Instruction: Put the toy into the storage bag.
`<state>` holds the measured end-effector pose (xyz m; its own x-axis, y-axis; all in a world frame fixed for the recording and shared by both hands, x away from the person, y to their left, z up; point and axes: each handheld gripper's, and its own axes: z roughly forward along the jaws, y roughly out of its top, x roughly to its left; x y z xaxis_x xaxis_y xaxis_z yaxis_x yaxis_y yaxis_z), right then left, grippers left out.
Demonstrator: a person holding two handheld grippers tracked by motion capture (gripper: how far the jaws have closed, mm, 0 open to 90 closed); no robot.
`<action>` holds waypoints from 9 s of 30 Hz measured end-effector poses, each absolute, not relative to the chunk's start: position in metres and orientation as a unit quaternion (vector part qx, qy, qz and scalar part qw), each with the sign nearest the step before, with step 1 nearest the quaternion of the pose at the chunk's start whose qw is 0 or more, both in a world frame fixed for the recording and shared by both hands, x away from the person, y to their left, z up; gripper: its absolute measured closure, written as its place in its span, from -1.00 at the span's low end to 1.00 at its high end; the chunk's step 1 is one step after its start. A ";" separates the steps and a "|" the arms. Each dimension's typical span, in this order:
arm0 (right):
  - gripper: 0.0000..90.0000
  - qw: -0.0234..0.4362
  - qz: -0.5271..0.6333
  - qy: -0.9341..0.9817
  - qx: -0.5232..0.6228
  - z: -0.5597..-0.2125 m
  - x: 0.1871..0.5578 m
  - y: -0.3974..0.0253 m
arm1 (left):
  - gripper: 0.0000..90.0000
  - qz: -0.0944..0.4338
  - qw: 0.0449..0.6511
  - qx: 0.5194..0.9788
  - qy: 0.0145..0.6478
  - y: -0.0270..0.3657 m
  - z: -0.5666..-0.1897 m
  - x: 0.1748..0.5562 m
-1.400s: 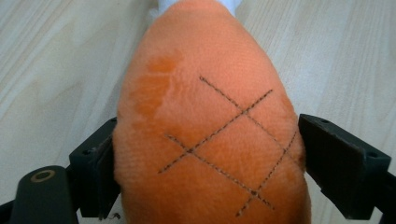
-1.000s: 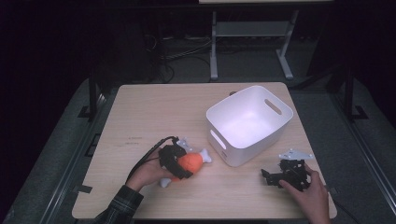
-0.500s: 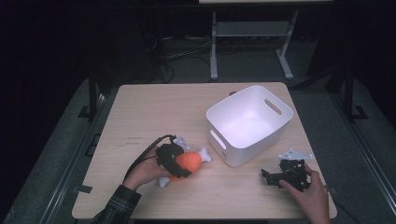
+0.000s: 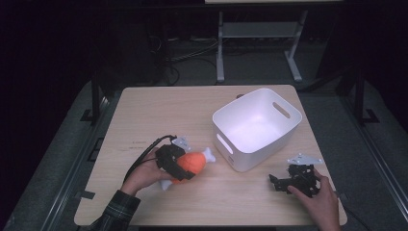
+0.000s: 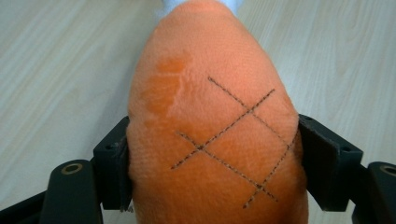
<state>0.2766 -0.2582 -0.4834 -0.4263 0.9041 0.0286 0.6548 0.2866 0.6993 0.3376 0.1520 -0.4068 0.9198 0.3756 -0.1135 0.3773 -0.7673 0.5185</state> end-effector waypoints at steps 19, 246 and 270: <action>-1.00 0.190 0.326 0.779 0.501 -0.483 0.277 -0.258 | -0.47 0.008 0.299 0.936 0.185 0.156 -0.369 0.344; -1.00 0.191 0.326 0.779 0.501 -0.483 0.277 -0.258 | -0.65 0.131 0.397 0.864 0.280 0.201 -0.363 0.354; -1.00 0.191 0.326 0.779 0.500 -0.483 0.277 -0.258 | -0.65 0.146 0.395 0.852 0.311 0.229 -0.416 0.314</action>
